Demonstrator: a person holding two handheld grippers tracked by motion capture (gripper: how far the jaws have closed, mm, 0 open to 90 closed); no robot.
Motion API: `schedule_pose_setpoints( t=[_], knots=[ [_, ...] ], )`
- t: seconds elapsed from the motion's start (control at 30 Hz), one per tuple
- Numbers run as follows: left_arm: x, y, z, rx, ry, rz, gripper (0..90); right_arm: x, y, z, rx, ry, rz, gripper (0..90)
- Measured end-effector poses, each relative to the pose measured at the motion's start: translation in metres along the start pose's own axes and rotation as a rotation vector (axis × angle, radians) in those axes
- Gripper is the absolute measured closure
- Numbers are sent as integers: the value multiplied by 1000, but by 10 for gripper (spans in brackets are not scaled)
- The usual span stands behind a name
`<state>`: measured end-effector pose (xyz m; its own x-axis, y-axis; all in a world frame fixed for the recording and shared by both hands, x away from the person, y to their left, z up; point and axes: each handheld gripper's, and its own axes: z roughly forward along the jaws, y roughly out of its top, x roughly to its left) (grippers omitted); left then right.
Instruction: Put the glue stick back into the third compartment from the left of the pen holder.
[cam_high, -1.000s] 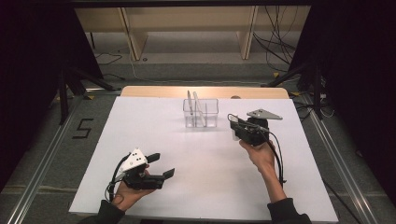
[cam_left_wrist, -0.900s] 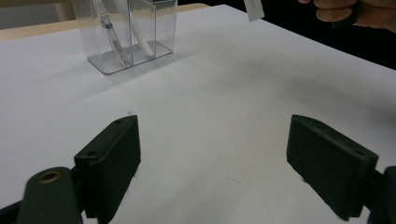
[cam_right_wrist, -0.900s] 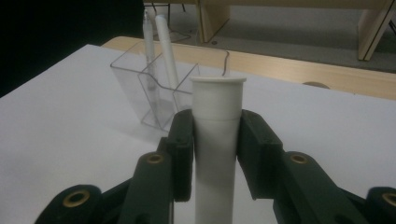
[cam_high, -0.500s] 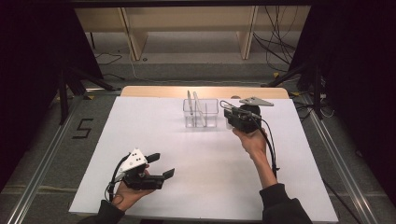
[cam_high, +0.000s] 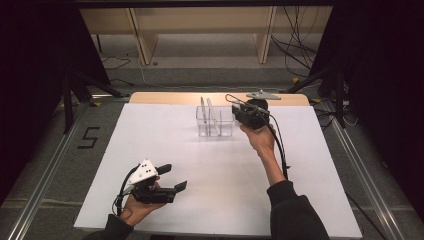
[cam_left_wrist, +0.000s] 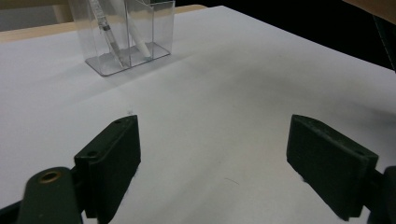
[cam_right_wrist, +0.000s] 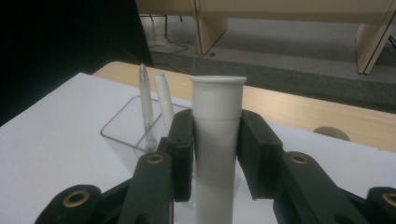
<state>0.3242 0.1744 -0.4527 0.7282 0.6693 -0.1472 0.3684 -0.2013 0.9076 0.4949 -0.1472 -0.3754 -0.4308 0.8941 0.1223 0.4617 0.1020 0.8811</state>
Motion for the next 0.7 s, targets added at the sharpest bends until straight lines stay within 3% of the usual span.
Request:
schedule_pose_setpoints(
  t=[0.23,0.7],
  knots=[
    [0,0,0,-5,-3,-4,172,5,10,14,-4,-5,11,681],
    [0,0,0,-6,-5,-3,172,6,14,34,12,-30,18,681]
  ],
)
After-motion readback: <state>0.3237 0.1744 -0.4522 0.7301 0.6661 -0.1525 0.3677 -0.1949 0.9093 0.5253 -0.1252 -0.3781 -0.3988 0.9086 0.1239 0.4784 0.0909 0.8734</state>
